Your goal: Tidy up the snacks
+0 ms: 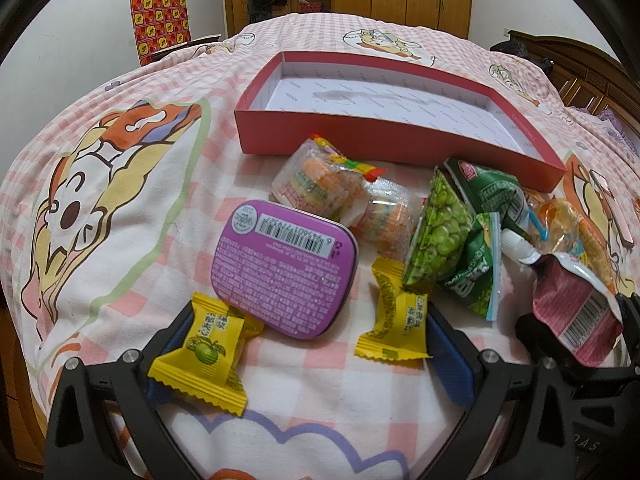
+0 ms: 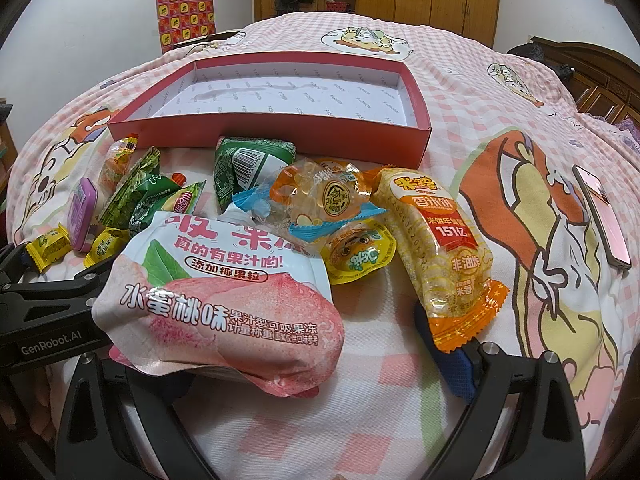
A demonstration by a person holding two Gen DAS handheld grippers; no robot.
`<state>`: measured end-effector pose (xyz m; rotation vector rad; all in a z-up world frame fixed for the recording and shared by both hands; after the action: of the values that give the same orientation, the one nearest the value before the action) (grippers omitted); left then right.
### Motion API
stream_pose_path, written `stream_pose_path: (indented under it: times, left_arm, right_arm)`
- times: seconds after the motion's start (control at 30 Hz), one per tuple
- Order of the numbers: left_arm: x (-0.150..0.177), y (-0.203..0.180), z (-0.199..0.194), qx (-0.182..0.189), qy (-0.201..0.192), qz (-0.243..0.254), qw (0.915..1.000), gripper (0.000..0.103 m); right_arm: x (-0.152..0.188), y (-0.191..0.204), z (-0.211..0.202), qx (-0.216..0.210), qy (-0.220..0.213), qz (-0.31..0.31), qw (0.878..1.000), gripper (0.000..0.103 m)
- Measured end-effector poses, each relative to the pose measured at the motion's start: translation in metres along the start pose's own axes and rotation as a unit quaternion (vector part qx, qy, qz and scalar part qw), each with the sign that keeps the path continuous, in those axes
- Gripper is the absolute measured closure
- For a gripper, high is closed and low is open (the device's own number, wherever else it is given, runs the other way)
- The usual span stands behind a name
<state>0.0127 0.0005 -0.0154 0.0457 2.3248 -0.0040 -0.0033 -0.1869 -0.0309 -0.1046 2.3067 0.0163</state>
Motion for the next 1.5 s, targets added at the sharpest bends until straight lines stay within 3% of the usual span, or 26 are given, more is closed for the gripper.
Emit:
stream_pose_path:
  times: [0.93,1.5]
  left_arm:
    - [-0.003,0.007,-0.002,0.010,0.003,-0.002,0.9999,0.000]
    - [-0.011,0.006,-0.042,0.063,-0.009,0.028,0.9976,0.000]
  right_arm:
    - [0.001,0.002,-0.005,-0.003,0.000,-0.002,1.000,0.005]
    - [-0.005,0.010,-0.051,-0.057,-0.013,-0.054,0.997,0.005]
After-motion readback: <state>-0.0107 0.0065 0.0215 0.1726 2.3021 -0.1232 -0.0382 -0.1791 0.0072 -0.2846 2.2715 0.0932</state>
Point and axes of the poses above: each gripper's, at about its wrist camera, not at the fingertips, and z roughly the way its jaws point, y to its left, x to its underside, the point moved 2 cm from there along z, roughly the way its jaws point, and after that the axes turned 6 degrees about -y, right-handed, at the moved point
